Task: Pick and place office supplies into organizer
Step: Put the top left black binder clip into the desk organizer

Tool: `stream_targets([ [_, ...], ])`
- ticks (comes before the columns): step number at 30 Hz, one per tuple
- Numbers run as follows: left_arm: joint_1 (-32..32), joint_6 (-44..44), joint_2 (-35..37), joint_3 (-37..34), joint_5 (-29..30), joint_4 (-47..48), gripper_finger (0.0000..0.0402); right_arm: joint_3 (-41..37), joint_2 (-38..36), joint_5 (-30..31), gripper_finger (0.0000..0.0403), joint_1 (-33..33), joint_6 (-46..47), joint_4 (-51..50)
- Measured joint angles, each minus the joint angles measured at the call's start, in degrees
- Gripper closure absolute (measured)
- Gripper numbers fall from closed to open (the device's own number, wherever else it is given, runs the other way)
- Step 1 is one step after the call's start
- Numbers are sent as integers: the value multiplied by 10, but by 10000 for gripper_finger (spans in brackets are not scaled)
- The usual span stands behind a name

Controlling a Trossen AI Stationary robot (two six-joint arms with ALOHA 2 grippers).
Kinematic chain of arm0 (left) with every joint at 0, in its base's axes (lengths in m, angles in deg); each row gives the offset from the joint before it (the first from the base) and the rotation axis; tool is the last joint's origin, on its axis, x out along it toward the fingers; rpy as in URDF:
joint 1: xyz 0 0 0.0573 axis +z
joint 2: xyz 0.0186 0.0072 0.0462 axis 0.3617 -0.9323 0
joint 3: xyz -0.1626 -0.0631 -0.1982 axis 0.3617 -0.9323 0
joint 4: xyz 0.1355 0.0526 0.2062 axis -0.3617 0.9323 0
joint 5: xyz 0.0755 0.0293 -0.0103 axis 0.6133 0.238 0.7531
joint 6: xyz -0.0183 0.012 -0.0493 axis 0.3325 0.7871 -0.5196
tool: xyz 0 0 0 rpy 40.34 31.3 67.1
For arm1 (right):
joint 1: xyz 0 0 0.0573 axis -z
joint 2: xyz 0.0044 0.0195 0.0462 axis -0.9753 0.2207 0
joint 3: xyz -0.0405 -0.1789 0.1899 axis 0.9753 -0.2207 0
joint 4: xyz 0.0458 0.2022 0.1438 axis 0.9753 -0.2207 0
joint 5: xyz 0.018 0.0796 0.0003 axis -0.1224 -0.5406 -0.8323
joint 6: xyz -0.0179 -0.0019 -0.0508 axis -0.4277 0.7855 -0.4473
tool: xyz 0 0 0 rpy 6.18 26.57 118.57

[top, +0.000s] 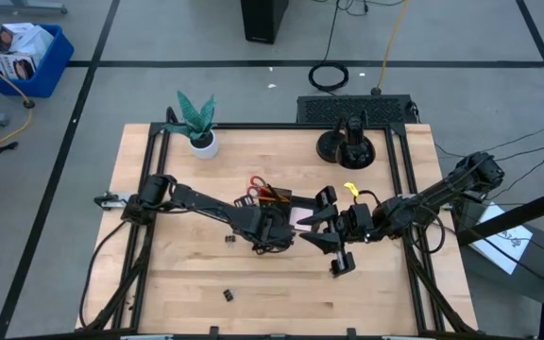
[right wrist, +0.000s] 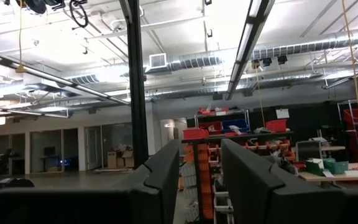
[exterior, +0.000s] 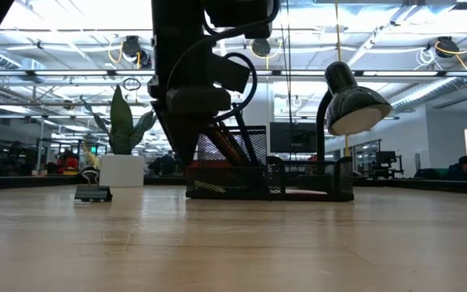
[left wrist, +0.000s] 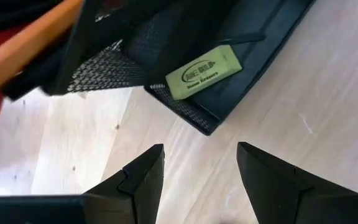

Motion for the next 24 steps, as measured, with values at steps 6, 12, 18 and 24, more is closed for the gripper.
stream_targets([
  [6, -7, -33, 24, 15, -1, 28, 193, 0, 0, 0, 293, 0, 0, 0],
  [12, -35, -79, 81, 20, 1, 59, 193, 0, 0, 0, 293, -1, 1, -2],
  [18, -88, -168, 132, 20, 0, 122, 192, 0, 0, -1, 293, -1, 2, 11],
  [24, -168, -212, 157, 20, -2, 123, 192, 0, 0, -21, 293, -4, 15, 51],
])
